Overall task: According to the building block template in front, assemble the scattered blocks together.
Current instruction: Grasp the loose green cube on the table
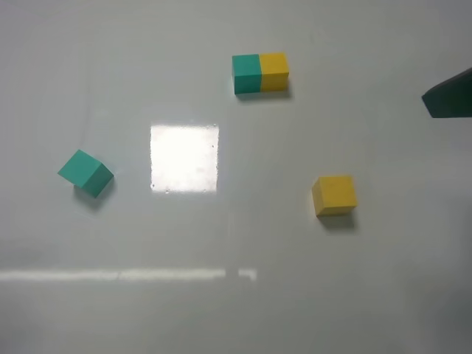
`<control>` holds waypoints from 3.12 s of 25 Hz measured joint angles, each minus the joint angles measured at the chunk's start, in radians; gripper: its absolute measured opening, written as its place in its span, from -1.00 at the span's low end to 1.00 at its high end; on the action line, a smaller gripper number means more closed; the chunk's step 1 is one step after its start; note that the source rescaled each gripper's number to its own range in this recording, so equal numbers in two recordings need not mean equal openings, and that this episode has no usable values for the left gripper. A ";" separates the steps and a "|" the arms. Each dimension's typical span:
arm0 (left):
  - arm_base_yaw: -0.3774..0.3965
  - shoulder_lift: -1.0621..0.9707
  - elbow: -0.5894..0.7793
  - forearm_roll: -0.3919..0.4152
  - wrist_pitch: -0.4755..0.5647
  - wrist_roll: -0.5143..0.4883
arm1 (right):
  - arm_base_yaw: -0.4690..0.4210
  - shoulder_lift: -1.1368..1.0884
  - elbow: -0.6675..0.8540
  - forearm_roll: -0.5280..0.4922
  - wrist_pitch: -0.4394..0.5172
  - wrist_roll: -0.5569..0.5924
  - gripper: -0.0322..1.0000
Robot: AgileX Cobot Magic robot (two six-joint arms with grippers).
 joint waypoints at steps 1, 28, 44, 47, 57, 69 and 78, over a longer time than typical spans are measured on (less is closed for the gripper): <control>0.000 0.000 0.000 0.000 0.000 0.000 | 0.052 0.034 -0.019 -0.038 -0.001 0.031 1.00; 0.000 0.000 0.000 -0.001 0.000 0.001 | 0.760 0.869 -0.673 -0.520 -0.054 0.531 1.00; 0.000 0.000 0.000 -0.001 0.000 0.002 | 0.768 1.012 -0.692 -0.558 -0.249 0.587 1.00; 0.000 0.000 0.000 -0.001 0.000 0.002 | 0.764 1.026 -0.692 -0.568 -0.240 0.585 1.00; 0.000 0.000 0.000 -0.001 0.000 0.002 | 0.710 1.067 -0.693 -0.574 -0.222 0.585 1.00; 0.000 0.000 0.000 -0.001 0.000 0.002 | 0.700 1.097 -0.693 -0.577 -0.214 0.559 0.99; 0.000 0.000 0.000 -0.001 0.000 0.002 | 0.693 1.105 -0.693 -0.574 -0.212 0.541 -0.33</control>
